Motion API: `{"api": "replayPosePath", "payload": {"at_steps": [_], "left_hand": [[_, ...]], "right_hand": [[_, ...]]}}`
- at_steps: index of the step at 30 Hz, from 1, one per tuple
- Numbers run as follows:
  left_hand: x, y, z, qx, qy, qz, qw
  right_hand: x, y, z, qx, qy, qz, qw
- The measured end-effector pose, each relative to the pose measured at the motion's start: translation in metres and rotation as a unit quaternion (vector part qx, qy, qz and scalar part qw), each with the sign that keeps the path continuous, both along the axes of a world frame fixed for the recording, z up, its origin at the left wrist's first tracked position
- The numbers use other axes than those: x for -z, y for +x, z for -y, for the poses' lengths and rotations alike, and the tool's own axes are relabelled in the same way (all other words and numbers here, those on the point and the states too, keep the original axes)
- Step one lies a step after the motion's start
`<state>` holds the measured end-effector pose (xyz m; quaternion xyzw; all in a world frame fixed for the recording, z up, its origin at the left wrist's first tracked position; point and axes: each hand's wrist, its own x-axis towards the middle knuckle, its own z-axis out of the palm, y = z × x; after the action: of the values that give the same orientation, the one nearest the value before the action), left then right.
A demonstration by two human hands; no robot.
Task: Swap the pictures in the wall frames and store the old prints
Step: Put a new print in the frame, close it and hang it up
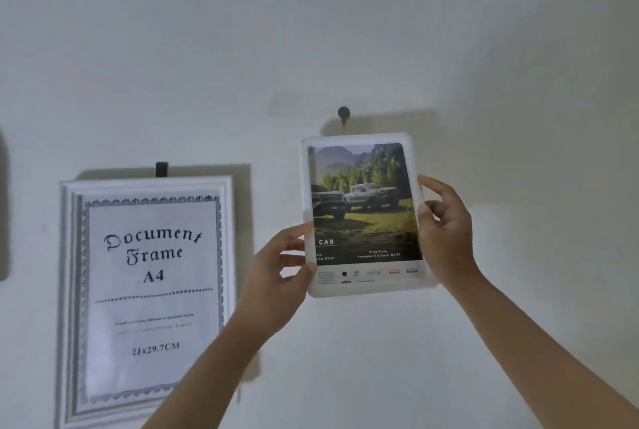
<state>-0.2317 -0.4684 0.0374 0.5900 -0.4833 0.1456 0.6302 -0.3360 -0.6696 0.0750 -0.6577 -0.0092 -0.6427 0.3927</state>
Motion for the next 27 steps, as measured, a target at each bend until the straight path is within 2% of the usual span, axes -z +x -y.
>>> {"api": "replayPosePath", "payload": {"at_steps": [4, 8, 14, 18, 23, 27], "left_hand": [[-0.039, 0.017, 0.014, -0.024, -0.026, 0.040, 0.999], [-0.051, 0.033, 0.019, -0.047, -0.029, 0.057, 0.997], [-0.039, 0.052, 0.030, -0.086, 0.007, 0.080, 0.993], [-0.033, 0.058, 0.038, -0.096, -0.007, 0.094, 0.991], [-0.029, 0.055, 0.041, -0.123, -0.027, 0.111, 0.986], [-0.021, 0.054, 0.043, -0.166, -0.022, 0.163, 0.972]], "right_hand": [[-0.041, 0.024, 0.017, -0.025, -0.013, 0.026, 0.999], [-0.054, 0.048, 0.025, -0.038, -0.023, 0.036, 0.998], [-0.033, 0.073, 0.040, -0.046, 0.004, 0.051, 0.998], [-0.029, 0.077, 0.045, -0.028, 0.016, 0.060, 0.998], [-0.023, 0.077, 0.047, 0.017, -0.026, 0.057, 0.998], [-0.011, 0.077, 0.047, 0.047, -0.023, 0.046, 0.998]]}}
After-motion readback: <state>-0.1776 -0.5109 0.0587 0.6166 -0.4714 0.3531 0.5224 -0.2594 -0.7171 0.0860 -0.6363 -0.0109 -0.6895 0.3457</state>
